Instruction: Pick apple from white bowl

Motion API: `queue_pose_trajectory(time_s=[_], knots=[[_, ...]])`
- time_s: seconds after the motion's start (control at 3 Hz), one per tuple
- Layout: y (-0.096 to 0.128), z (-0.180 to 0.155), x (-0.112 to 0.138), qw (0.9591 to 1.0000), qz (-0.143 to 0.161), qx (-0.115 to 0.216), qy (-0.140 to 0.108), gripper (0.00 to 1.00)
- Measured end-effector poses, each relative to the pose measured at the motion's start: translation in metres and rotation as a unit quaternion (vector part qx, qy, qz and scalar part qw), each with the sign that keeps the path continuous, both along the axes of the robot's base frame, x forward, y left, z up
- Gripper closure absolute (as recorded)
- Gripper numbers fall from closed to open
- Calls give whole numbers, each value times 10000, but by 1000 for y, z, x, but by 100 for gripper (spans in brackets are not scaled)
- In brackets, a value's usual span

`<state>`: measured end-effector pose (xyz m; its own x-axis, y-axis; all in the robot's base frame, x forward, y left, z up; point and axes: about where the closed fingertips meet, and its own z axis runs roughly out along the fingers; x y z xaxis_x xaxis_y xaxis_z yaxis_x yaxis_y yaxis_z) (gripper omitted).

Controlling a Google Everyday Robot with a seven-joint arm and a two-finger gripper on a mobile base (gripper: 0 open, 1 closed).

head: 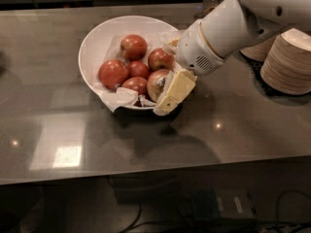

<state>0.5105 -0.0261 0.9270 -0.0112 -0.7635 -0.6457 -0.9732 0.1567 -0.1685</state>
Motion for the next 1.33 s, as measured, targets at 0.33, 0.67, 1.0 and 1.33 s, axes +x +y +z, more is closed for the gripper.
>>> queue_pose_trajectory(time_s=[0.33,0.67,1.0,1.33], knots=[[0,-5,2,10000,-12,47,43,5],[-2,-9,4,9999,-47,87,67,12],[-5,-10,6,9999,-80,122,72,17],[-5,-11,6,9998,-91,151,81,20]])
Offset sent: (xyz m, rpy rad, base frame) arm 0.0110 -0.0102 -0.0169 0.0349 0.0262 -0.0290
